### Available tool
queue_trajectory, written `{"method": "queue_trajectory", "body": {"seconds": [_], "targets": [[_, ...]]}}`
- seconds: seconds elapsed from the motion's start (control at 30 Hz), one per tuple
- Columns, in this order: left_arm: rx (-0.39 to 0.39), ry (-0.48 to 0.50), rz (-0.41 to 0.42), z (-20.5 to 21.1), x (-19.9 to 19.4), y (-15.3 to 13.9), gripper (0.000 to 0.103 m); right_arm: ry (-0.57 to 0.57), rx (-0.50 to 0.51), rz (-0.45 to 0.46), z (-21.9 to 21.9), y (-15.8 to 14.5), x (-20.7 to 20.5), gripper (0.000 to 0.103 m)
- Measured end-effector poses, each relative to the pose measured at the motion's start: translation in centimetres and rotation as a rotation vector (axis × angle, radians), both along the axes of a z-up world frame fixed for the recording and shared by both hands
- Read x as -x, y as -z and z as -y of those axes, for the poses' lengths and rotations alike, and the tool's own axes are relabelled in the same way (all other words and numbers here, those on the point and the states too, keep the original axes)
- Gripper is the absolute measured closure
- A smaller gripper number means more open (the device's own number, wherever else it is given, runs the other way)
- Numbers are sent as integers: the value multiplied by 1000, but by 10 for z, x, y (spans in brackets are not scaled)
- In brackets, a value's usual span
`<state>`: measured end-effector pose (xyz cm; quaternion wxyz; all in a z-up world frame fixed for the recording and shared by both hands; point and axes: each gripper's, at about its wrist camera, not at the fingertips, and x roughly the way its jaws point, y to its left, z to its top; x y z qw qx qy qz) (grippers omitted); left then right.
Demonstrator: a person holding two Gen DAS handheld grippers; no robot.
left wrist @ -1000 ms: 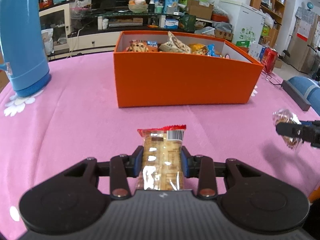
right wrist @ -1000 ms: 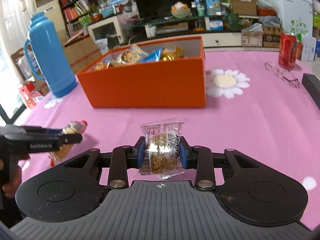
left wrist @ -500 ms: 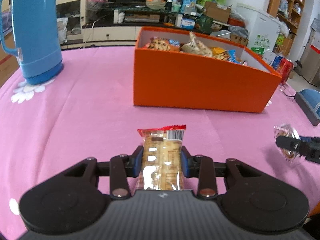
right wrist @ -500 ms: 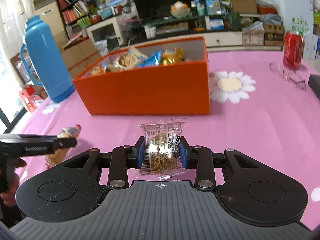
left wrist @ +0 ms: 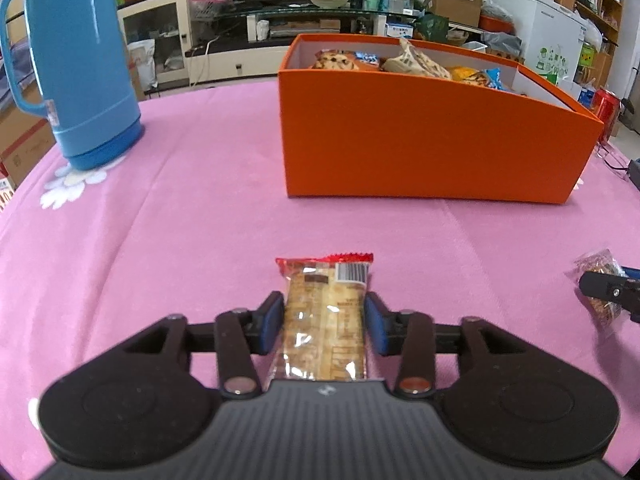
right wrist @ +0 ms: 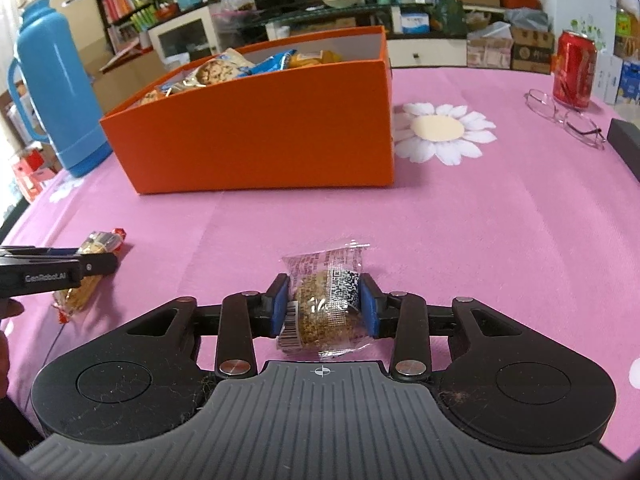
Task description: Organize snacks
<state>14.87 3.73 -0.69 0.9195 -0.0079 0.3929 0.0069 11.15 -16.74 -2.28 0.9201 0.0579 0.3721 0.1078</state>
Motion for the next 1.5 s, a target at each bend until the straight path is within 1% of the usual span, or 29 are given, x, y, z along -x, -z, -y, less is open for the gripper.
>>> {"method": "queue_trajectory", "body": {"seconds": [0.1,0.13,0.33,0.43,0.5,0.53,0.67,0.77,0.83,0.93,1.07,1.13,1.2,1.23,1.27,1.3,1.33,1.4,1.43,1.5], "targets": [[3,-7,7,0,-2,1,56,21,-1,5,1,0,-2,82],[2,-8,8,1,-3,1,54,31,-2,6,1,0,-3,81],[-5,-6,12,5,-5,2,49,56,-23,11,0,0,-6,71],[-5,1,11,7,-5,3,46,56,-29,13,1,0,-6,69],[-9,6,11,8,-5,3,45,55,-32,12,2,1,-7,59],[-11,8,12,9,-5,3,45,60,-28,12,2,1,-8,51],[-7,13,8,9,-5,3,42,63,-29,14,2,1,-8,50],[-8,20,4,10,-4,3,39,62,-30,11,2,1,-8,46],[-10,37,3,10,2,3,38,56,-27,11,1,-1,-5,46],[-23,74,9,10,7,4,36,33,-29,14,1,-1,6,32],[-1,70,5,6,4,4,35,15,28,22,-3,3,2,31],[-8,67,8,8,2,5,35,9,40,21,-7,3,1,30],[-7,68,12,8,2,5,37,-3,71,27,-11,4,2,32],[-5,79,17,9,3,4,50,-11,116,36,-15,4,3,42],[3,90,20,8,4,3,68,-17,170,50,-19,5,6,60],[26,98,22,7,5,1,68,-41,161,62,-19,4,9,77],[64,98,24,4,5,-2,68,-43,146,60,-19,2,11,87],[132,95,40,-2,6,-12,68,-42,110,58,-15,-2,13,89],[160,101,57,-5,5,-21,68,-31,51,54,-9,-7,13,90],[194,116,126,-9,0,-46,68,-25,-42,71,2,-23,12,90]]}}
